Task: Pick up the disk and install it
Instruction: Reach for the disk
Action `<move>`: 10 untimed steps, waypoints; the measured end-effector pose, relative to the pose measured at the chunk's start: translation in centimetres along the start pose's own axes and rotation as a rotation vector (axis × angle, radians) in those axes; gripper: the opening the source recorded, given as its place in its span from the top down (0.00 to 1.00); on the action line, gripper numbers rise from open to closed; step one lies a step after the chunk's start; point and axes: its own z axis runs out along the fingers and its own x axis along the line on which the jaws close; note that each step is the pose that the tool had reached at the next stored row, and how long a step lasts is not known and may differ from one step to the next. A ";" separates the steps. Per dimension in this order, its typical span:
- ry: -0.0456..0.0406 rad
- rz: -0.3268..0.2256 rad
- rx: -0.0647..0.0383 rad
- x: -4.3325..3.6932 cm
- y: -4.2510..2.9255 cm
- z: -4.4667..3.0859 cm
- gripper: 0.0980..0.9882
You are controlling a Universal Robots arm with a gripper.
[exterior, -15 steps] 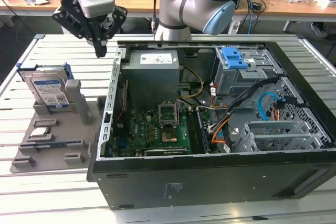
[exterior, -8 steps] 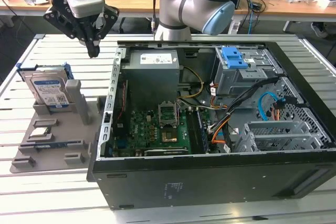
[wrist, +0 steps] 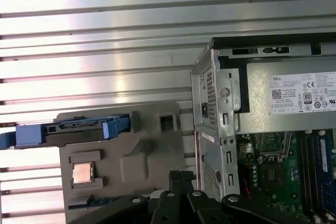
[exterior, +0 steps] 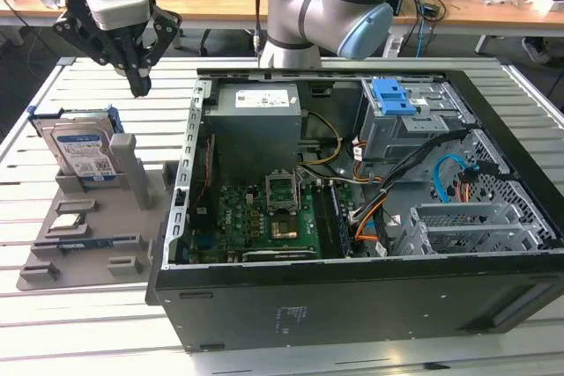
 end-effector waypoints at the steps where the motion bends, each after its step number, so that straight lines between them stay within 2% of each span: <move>1: 0.0001 0.000 0.000 0.21 -0.02 -0.01 0.99; 10: 0.0000 0.000 0.000 1.93 -0.15 -0.05 0.99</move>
